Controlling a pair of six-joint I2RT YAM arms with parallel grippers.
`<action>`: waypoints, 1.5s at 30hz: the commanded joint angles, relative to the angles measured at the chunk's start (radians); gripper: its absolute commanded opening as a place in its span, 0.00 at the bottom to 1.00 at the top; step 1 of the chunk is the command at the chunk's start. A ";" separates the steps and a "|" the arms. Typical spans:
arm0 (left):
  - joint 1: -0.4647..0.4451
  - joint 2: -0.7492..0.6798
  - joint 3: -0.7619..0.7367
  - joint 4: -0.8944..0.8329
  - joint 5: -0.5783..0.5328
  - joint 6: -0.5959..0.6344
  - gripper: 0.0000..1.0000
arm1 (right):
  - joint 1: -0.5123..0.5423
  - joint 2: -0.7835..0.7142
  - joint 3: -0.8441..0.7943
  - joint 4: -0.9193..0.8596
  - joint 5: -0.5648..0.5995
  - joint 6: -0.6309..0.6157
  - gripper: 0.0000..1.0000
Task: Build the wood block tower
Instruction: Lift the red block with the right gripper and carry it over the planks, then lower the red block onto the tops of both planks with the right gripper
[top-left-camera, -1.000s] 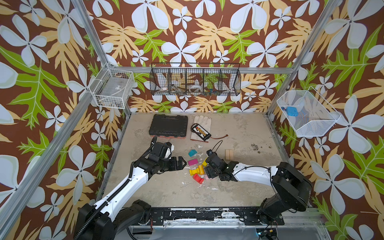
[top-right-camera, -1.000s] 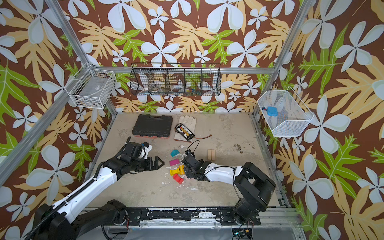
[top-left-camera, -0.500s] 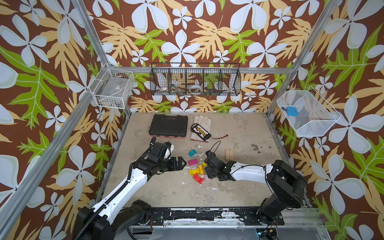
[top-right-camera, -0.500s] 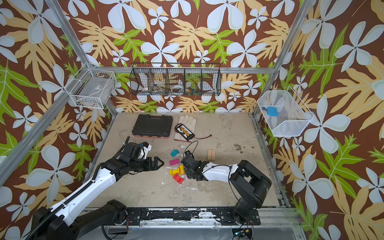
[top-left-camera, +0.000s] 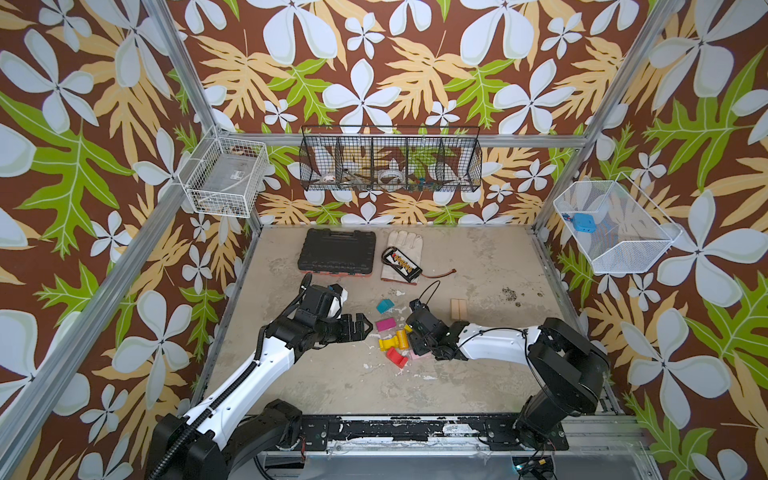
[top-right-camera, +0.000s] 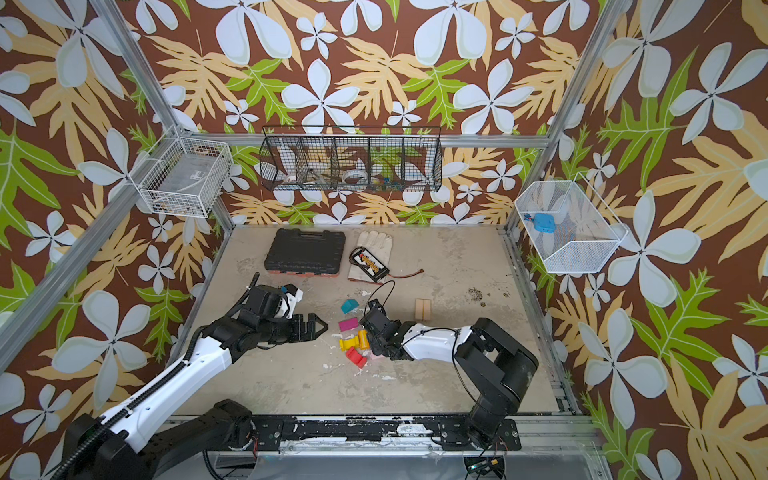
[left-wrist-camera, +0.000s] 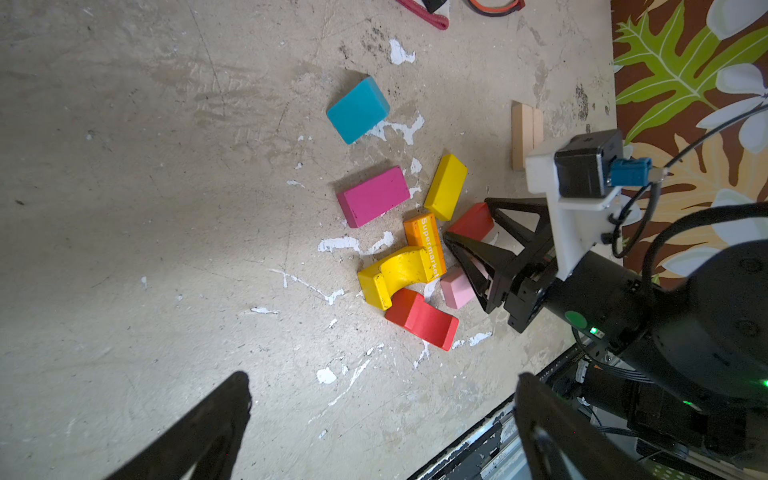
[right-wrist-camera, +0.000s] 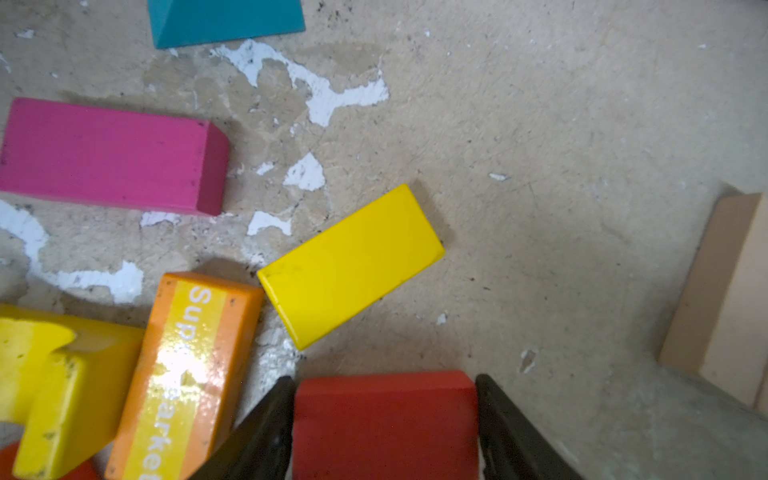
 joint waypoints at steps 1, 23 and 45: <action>0.000 -0.003 0.001 0.002 0.001 0.006 1.00 | 0.001 0.008 -0.002 -0.052 0.000 0.000 0.67; 0.001 0.006 -0.002 0.001 -0.009 0.002 1.00 | -0.044 -0.172 0.101 -0.168 0.057 -0.023 0.44; 0.001 -0.007 -0.009 0.016 0.034 0.010 1.00 | -0.441 -0.201 0.064 -0.091 -0.124 0.075 0.40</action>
